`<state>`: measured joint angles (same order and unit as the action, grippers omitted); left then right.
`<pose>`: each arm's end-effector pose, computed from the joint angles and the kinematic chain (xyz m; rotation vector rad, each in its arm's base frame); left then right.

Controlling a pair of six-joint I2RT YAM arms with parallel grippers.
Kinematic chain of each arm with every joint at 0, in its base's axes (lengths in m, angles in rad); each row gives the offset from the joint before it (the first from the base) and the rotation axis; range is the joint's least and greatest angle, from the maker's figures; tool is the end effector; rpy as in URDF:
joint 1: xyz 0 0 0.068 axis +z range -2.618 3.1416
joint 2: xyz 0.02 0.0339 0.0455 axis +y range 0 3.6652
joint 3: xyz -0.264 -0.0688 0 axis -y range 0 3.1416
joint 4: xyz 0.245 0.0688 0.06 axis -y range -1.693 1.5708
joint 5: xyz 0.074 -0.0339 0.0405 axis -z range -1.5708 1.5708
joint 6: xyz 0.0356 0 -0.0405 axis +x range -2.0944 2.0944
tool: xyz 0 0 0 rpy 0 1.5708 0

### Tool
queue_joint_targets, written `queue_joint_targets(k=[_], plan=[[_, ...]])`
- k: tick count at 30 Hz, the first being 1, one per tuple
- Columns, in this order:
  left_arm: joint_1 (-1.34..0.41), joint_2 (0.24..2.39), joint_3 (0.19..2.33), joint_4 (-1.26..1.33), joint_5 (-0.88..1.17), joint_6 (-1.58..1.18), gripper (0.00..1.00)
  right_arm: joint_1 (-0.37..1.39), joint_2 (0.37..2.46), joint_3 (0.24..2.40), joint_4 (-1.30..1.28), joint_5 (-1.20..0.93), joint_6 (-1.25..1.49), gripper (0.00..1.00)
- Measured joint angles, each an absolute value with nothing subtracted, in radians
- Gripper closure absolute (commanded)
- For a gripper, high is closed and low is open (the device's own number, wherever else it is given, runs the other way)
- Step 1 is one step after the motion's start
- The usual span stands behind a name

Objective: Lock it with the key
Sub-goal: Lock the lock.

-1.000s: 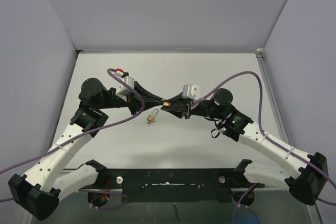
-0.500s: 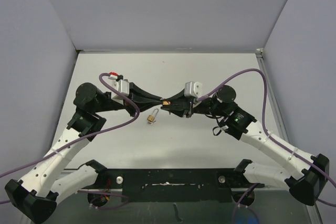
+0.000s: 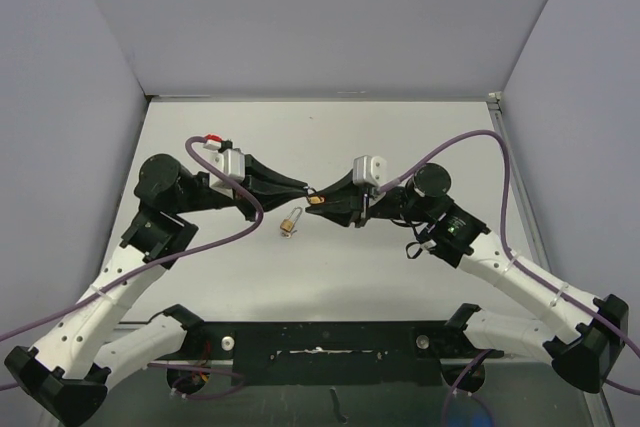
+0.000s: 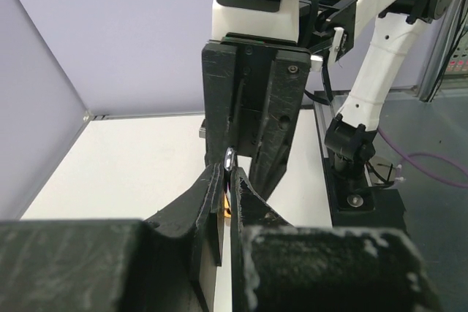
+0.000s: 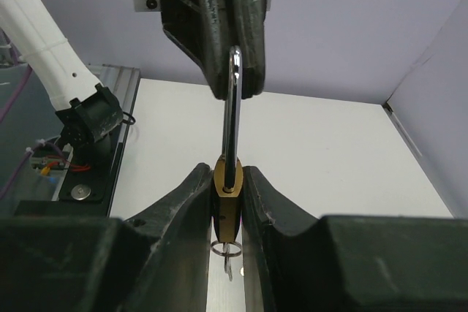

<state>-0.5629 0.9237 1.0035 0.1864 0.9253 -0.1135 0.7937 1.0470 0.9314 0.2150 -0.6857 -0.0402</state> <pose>0.1475 -0.1267 0.4286 1.0907 1.0526 -1.1485 0.1517 0.1864 0.3835 -1.1375 1.1213 1.0971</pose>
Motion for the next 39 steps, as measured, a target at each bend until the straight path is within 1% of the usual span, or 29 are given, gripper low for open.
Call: queue_joint_targets(k=[11, 21, 39], plan=[[-0.568, 0.923, 1.038, 0.116, 0.917, -0.067, 1.00, 0.806, 1.029, 0.916, 0.220, -0.720, -0.017, 1.00], [-0.569, 0.921, 1.021, 0.117, 0.918, -0.089, 1.00, 0.816, 0.984, 0.833, 0.313, -0.645, -0.020, 1.00], [-0.563, 0.915, 1.005, 0.147, 0.918, -0.094, 1.00, 0.820, 1.015, 0.839, 0.355, -0.645, -0.011, 1.00]])
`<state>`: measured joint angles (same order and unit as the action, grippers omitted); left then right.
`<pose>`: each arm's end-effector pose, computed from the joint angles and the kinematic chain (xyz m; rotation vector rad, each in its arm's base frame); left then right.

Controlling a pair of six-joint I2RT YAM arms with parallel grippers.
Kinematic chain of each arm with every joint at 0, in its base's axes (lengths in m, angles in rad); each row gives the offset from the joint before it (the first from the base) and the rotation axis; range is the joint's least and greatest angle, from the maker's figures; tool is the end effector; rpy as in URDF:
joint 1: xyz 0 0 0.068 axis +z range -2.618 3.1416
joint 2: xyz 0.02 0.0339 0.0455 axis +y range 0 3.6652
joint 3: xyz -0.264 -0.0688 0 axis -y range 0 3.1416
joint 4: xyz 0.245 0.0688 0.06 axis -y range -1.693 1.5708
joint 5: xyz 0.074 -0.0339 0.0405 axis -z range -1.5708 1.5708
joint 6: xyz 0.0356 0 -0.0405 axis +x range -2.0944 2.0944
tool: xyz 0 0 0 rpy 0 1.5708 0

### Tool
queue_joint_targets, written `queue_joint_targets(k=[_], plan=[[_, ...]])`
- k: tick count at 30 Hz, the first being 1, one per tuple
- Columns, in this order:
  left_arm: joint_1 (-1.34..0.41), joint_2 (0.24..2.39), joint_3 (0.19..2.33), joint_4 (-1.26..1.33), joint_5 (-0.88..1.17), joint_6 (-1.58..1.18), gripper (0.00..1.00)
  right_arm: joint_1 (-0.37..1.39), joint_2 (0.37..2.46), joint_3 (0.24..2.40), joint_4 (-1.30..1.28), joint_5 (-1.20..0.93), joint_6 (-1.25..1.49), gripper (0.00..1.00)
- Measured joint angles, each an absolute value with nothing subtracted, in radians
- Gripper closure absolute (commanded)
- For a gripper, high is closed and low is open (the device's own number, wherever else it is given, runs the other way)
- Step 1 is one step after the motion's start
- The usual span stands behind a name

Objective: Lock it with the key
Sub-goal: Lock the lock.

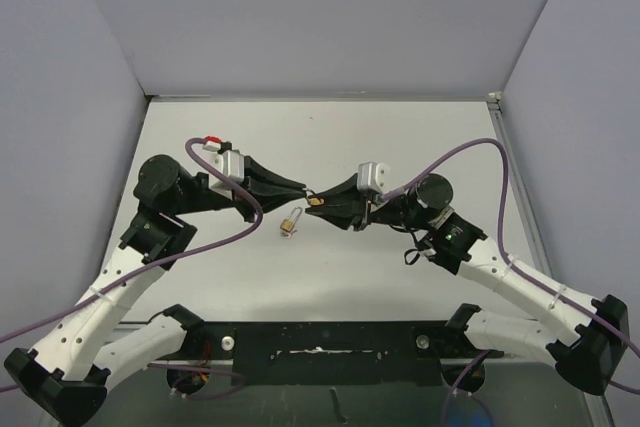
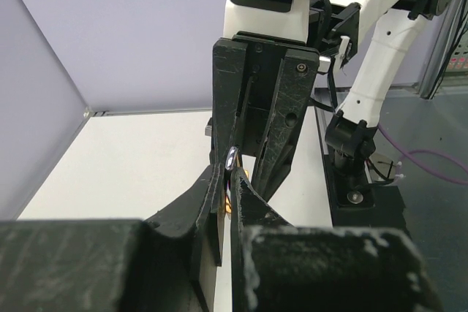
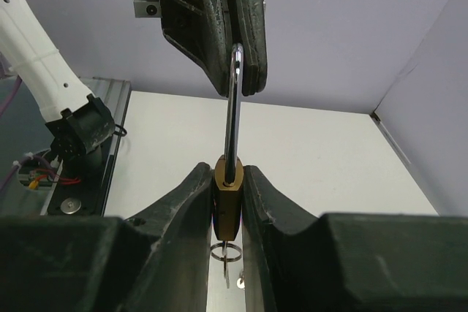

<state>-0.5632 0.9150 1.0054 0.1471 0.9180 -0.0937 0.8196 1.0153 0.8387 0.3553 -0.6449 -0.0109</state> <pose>0.1460 -0.1256 0.4271 1.0936 1.0716 -1.1381 0.1436 0.1851 0.3720 -1.0894 1.0673 1.1018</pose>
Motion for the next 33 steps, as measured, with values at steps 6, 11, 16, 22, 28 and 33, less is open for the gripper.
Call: queue_joint_targets(k=[6, 11, 16, 22, 28, 33], plan=[[-0.559, 0.911, 1.004, 0.181, 0.939, -0.093, 1.00, 0.820, 1.028, 0.883, 0.320, -0.661, -0.013, 1.00], [-0.556, 0.911, 1.004, 0.197, 0.968, -0.092, 1.00, 0.820, 1.027, 0.898, 0.298, -0.675, -0.019, 1.00], [-0.555, 0.921, 1.003, 0.204, 0.989, -0.093, 1.00, 0.820, 1.025, 0.898, 0.286, -0.681, -0.019, 1.00], [-0.554, 0.934, 1.003, 0.216, 1.009, -0.095, 1.00, 0.820, 1.025, 0.900, 0.272, -0.682, -0.020, 1.00], [-0.553, 0.947, 1.004, 0.231, 1.029, -0.099, 1.00, 0.820, 1.025, 0.910, 0.253, -0.685, -0.028, 1.00], [-0.553, 0.951, 1.004, 0.230, 1.031, -0.099, 1.00, 0.820, 1.025, 0.910, 0.246, -0.681, -0.030, 1.00]])
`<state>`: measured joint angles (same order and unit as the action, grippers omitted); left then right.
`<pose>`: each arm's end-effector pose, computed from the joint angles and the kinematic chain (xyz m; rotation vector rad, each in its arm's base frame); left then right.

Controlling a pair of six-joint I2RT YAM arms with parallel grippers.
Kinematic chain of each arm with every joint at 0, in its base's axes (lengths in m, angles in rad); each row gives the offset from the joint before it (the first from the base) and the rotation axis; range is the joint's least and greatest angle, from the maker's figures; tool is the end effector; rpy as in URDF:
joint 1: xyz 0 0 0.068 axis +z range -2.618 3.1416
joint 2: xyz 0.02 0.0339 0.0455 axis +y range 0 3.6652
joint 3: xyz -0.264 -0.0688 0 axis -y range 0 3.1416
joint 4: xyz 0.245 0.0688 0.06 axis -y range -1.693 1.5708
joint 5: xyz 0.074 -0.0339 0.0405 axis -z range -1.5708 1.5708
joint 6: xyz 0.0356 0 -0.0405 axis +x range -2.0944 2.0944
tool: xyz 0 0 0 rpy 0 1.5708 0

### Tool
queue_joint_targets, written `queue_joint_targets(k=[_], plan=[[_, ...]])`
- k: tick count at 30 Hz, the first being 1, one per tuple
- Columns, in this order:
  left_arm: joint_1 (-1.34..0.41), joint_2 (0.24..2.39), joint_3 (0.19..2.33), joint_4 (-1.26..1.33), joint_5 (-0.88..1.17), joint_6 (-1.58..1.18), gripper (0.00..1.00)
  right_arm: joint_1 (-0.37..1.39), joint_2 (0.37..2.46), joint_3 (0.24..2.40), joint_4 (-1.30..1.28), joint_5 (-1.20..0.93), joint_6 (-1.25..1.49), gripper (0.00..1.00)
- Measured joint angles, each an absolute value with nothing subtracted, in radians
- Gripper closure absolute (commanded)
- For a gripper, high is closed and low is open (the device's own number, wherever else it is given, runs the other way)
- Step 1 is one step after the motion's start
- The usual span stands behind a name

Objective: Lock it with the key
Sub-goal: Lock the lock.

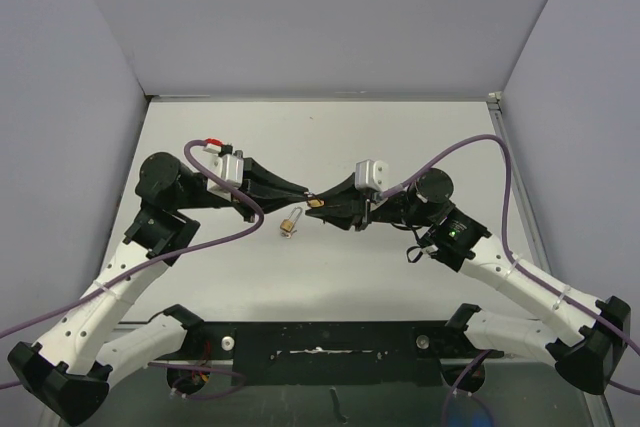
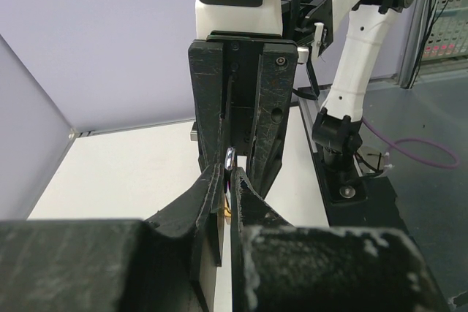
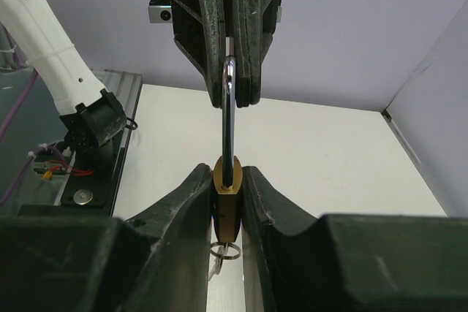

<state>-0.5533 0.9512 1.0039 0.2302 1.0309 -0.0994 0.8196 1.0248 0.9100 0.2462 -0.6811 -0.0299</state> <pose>0.1514 -0.1294 0.4270 1.1803 0.9888 -1.1844 0.1433 0.1863 0.3840 -1.1383 1.0860 1.1172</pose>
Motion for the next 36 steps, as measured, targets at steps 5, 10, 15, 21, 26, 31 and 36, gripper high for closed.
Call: queue_joint_targets(k=[5, 10, 15, 21, 26, 31, 36], plan=[[-0.553, 0.950, 1.004, 0.231, 1.021, -0.099, 1.00, 0.820, 1.021, 0.910, 0.246, -0.663, -0.036, 1.00], [-0.553, 0.950, 1.004, 0.234, 0.995, -0.098, 1.00, 0.820, 1.017, 0.910, 0.255, -0.630, -0.038, 1.00], [-0.553, 0.953, 1.004, 0.258, 0.973, -0.107, 1.00, 0.826, 1.010, 0.909, 0.275, -0.593, -0.041, 1.00], [-0.553, 0.970, 1.004, 0.284, 0.982, -0.128, 1.00, 0.825, 1.010, 0.913, 0.266, -0.593, -0.041, 1.00], [-0.551, 0.976, 1.004, 0.300, 1.001, -0.131, 1.00, 0.825, 1.010, 0.935, 0.223, -0.598, -0.041, 1.00], [-0.552, 0.986, 1.004, 0.307, 1.008, -0.134, 1.00, 0.825, 1.010, 0.953, 0.190, -0.602, -0.041, 1.00], [-0.557, 0.996, 1.005, 0.319, 1.011, -0.139, 1.00, 0.824, 1.010, 0.970, 0.157, -0.603, -0.041, 1.00]])
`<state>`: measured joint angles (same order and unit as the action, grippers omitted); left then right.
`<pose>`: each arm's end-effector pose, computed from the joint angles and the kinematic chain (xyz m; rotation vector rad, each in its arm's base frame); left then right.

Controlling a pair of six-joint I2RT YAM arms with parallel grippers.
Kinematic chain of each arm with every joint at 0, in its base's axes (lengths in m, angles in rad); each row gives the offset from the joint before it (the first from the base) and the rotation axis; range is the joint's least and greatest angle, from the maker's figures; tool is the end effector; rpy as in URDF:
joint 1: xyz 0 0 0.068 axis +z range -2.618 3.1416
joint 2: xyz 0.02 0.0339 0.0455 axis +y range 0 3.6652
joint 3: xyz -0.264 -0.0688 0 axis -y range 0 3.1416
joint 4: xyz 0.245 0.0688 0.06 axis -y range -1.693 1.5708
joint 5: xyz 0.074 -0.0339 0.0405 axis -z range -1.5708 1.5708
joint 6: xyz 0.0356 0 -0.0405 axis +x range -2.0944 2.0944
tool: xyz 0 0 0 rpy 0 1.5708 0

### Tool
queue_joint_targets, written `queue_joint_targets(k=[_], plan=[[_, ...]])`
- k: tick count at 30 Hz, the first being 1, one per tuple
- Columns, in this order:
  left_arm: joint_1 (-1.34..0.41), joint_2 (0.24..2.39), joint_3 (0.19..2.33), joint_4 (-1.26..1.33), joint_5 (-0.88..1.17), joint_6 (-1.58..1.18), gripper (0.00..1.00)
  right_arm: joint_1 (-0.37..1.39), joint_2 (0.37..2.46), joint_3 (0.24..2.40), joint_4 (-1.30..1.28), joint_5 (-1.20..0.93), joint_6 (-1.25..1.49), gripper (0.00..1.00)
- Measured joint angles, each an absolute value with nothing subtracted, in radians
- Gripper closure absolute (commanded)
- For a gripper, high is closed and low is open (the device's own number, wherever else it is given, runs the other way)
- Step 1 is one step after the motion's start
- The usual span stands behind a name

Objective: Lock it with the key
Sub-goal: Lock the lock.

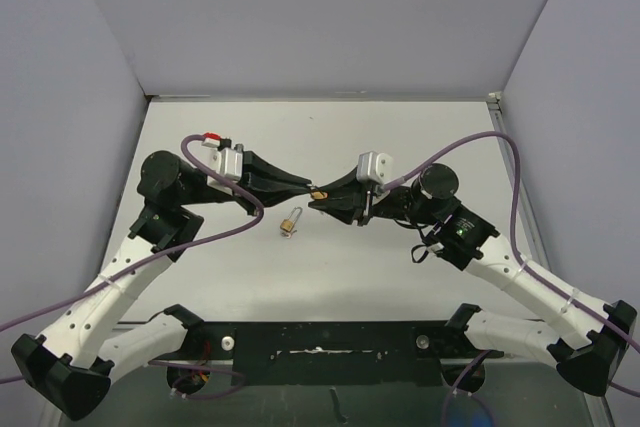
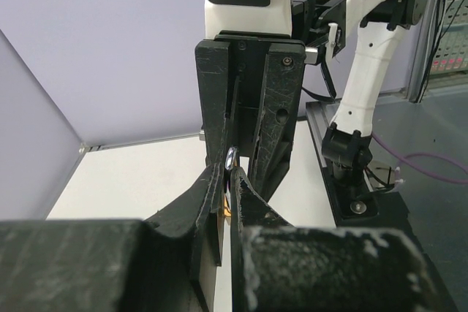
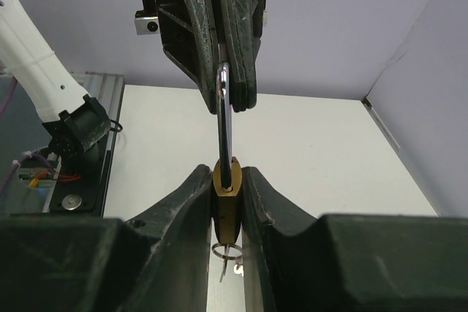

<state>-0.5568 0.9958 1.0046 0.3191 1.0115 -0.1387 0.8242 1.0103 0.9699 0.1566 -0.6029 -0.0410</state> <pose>0.1613 -0.1360 0.4271 1.1513 0.9766 -1.1901 0.1411 0.1822 0.3991 -1.0910 1.1281 1.0611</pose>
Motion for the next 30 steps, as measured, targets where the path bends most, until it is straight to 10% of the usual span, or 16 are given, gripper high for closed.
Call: queue_joint_targets(k=[24, 30], plan=[[-0.623, 1.011, 0.992, 0.332, 0.900, -0.136, 1.00, 0.819, 1.010, 0.984, 0.118, -0.592, -0.023, 0.99], [-0.639, 0.980, 0.992, 0.263, 0.776, -0.119, 1.00, 0.820, 1.004, 0.971, 0.120, -0.534, -0.022, 0.62]])
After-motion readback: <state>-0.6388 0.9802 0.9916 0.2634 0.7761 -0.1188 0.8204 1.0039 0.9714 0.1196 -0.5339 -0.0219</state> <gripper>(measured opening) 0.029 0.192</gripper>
